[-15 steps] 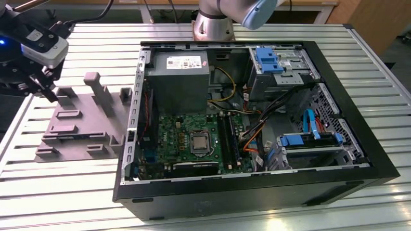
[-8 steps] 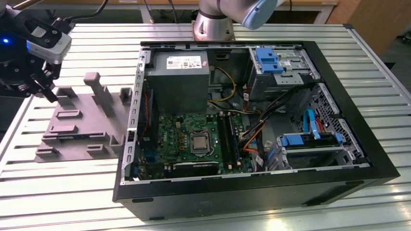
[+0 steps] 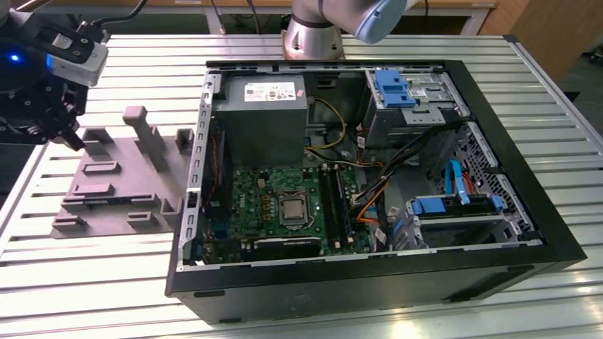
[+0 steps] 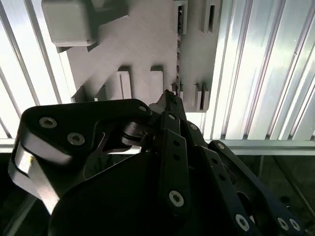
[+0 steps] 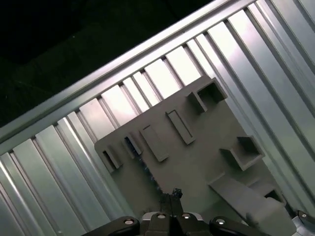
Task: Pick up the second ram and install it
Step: 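Pick up the second ram and move it above second insertion slot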
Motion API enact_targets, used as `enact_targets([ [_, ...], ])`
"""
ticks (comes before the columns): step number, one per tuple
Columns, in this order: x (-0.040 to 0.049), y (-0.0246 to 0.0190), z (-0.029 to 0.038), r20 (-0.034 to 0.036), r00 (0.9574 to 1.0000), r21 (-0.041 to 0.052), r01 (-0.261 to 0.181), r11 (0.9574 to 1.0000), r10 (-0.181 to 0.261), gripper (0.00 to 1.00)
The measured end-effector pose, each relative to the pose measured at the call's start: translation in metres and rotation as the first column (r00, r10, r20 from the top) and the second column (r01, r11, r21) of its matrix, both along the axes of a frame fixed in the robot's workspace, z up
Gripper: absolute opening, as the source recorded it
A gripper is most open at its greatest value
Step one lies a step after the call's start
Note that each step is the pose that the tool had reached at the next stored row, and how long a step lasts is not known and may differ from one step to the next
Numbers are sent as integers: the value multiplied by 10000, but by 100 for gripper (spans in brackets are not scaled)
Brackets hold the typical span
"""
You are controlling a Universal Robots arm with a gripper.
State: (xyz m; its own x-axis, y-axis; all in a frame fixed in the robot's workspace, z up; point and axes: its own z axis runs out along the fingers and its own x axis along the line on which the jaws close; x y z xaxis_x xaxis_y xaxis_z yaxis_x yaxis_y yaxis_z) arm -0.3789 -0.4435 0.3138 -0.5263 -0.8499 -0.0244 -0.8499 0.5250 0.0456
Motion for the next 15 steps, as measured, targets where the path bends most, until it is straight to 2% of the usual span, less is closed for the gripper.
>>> enact_targets([
  [4,0,0,-3,0,9973,0,-734,9973,734,11],
  [8,0,0,-6,-1,9895,0,-1448,9895,1448,11],
  [11,0,0,-8,-2,9799,0,-1996,9799,1996,11],
  [15,0,0,-13,0,9627,0,-2707,9627,2707,11],
])
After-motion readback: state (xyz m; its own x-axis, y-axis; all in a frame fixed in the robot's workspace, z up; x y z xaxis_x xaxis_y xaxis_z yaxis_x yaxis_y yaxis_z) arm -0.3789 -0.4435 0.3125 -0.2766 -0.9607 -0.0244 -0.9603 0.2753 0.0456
